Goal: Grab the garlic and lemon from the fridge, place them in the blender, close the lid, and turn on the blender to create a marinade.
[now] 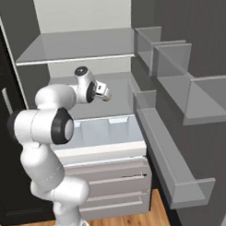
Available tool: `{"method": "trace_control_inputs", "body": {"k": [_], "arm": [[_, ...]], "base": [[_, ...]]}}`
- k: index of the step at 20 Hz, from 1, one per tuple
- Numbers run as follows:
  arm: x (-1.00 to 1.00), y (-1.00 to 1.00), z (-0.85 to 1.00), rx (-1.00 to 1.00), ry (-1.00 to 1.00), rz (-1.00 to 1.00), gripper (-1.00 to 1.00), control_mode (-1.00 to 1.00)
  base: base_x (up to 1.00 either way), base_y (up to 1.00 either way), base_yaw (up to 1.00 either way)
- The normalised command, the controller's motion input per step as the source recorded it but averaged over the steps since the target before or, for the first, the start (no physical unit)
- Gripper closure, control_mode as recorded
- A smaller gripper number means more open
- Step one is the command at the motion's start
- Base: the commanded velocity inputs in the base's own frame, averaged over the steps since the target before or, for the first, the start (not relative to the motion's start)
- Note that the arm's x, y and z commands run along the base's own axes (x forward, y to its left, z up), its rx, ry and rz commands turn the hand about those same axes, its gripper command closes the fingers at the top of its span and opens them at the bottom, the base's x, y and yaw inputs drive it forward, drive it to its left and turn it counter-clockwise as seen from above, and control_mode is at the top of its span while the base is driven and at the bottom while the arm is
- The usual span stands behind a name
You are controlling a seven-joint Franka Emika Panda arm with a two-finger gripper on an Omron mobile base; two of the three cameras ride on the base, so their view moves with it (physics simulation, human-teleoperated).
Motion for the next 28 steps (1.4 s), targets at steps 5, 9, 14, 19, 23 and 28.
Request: {"method": "trace_control_inputs", "body": {"k": [5, 9, 14, 19, 23, 28], "arm": [[0.40, -0.01, -0.16, 0.00, 0.03, 0.01, -1.00, -1.00], [0.46, -0.02, -0.06, 0.00, 0.02, 0.01, -1.00, -1.00], [0.36, -0.01, -0.13, 0.00, 0.02, 0.01, -1.00, -1.00], [0.34, 0.00, -0.26, 0.00, 0.05, 0.01, -1.00, -1.00], [0.38, -0.03, -0.22, 0.00, 0.04, 0.01, -1.00, -1.00], [0.34, -0.06, -0.07, 0.00, 0.00, 0.01, -1.00, -1.00]], "base": [[0.00, 0.00, 0.00], [0.00, 0.00, 0.00], [0.00, 0.00, 0.00], [0.00, 0.00, 0.00], [0.00, 0.00, 0.00], [0.00, 0.00, 0.00]]}}
